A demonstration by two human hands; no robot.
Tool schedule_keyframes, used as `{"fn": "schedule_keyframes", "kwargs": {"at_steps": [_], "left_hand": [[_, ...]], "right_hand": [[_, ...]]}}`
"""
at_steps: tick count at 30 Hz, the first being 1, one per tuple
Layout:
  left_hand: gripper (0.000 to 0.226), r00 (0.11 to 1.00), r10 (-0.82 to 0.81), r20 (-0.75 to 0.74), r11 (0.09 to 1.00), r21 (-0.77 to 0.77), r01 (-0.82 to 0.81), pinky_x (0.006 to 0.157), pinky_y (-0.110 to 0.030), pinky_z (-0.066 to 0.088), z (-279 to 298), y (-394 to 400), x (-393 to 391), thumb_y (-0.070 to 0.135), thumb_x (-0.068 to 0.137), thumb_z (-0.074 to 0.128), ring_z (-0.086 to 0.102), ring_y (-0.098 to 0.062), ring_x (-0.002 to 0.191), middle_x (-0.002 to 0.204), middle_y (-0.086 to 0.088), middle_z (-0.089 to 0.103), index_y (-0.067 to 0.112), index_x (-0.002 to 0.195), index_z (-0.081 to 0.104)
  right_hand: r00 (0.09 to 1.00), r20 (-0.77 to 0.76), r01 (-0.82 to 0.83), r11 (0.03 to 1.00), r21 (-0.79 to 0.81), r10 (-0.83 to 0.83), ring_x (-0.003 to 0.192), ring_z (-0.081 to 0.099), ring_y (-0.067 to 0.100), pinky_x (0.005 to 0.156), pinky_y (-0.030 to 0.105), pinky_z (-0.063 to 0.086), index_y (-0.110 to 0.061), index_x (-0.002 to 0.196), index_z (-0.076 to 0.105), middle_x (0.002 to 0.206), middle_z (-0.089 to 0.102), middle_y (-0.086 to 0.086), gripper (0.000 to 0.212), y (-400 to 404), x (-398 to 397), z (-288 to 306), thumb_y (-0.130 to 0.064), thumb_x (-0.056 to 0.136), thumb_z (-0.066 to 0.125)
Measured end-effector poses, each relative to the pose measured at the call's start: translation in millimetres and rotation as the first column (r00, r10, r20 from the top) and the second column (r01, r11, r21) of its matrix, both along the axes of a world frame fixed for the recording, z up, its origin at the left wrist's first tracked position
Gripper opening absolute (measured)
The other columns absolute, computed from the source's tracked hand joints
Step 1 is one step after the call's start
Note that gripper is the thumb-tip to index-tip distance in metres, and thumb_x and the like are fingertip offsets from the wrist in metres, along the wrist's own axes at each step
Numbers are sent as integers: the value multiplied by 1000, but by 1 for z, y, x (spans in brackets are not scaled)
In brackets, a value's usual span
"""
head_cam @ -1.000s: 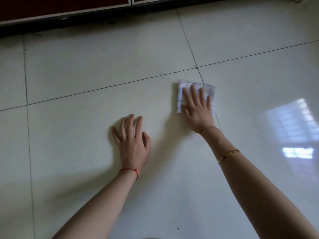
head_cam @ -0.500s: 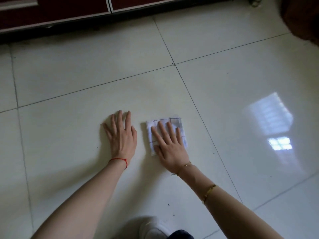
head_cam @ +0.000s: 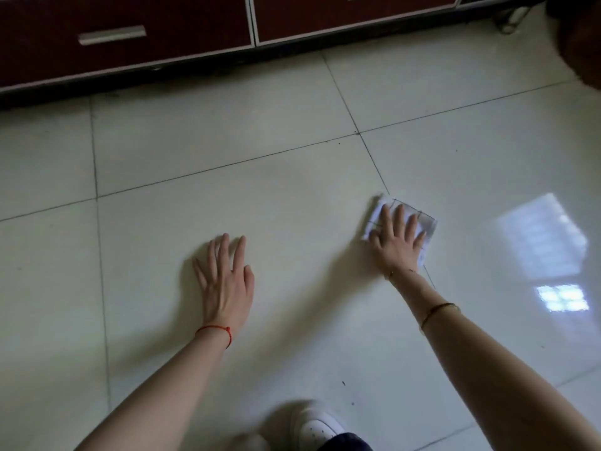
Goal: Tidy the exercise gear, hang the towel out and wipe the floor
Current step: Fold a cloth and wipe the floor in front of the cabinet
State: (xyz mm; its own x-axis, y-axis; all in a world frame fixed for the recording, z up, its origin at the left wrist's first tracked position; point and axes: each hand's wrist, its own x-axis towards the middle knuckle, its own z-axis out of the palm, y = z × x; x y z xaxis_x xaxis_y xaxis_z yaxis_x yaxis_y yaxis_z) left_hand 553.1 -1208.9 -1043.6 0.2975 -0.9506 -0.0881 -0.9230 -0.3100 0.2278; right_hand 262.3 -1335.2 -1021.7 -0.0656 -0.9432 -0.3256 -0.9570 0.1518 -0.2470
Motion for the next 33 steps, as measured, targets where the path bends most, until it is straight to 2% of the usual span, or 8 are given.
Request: {"fn": "schedule_keyframes", "kwargs": {"at_steps": [2,6,12,15,18,23,30,33], "left_hand": [[58,998,65,8,998,5,-65,113,-65,17,0,9,19,33,91,29,23,-32,146,157,-9,28,23,148,36],[59,980,192,47,981,18,-193,112,-66,19,-1,33,51,34,92,29,26,-37,144,156,-12,30,21,148,37],[58,964,245,101,969,16,-248,113,-67,17,-5,65,73,35,95,31,26,-35,145,158,-12,28,21,151,32],[60,954,288,84,957,-9,-288,114,-65,14,-6,68,74,32,92,33,25,-31,146,158,-11,28,19,150,34],[62,951,306,45,952,-32,-305,116,-63,11,-7,67,74,30,90,35,23,-27,147,159,-8,26,21,150,33],[60,945,325,36,945,-43,-323,117,-62,10,-7,67,75,30,91,36,25,-24,147,160,-4,26,23,150,33],[59,948,315,41,948,-60,-313,116,-62,10,-8,66,77,30,92,36,25,-25,147,159,-5,27,22,150,35],[58,949,314,15,948,-57,-313,116,-63,10,-9,65,78,29,92,35,23,-27,147,159,-6,27,22,149,36]], "right_hand": [[1000,-4,-29,999,17,29,145,-20,30,116,53,-12,-30,153,-4,160,-16,3,64,-20,26,2,-36,99,29],[943,11,-331,944,-1,331,146,-20,30,117,52,-12,-32,152,-5,161,-14,2,64,-32,106,-1,-38,98,28],[673,23,-737,672,-69,740,147,-16,30,117,52,-11,-30,153,2,161,-9,2,61,8,219,-5,-39,100,29],[525,32,-842,525,-121,850,147,-11,32,118,50,-11,-29,154,6,162,-2,2,61,48,239,-14,-40,98,28],[455,25,-871,450,-196,890,149,-4,30,119,51,-5,-27,154,13,162,5,1,60,73,228,-21,-38,98,33],[531,2,-825,517,-228,847,149,-3,29,119,51,2,-26,153,14,162,6,1,58,46,191,-20,-42,99,29],[787,-5,-612,781,-127,616,148,-10,29,118,50,-9,-31,154,6,162,-3,2,62,-59,220,-17,-46,96,23],[779,-18,-625,774,-105,627,147,-14,30,118,52,-10,-30,153,0,162,-8,2,61,-82,263,-14,-41,100,27]]}}
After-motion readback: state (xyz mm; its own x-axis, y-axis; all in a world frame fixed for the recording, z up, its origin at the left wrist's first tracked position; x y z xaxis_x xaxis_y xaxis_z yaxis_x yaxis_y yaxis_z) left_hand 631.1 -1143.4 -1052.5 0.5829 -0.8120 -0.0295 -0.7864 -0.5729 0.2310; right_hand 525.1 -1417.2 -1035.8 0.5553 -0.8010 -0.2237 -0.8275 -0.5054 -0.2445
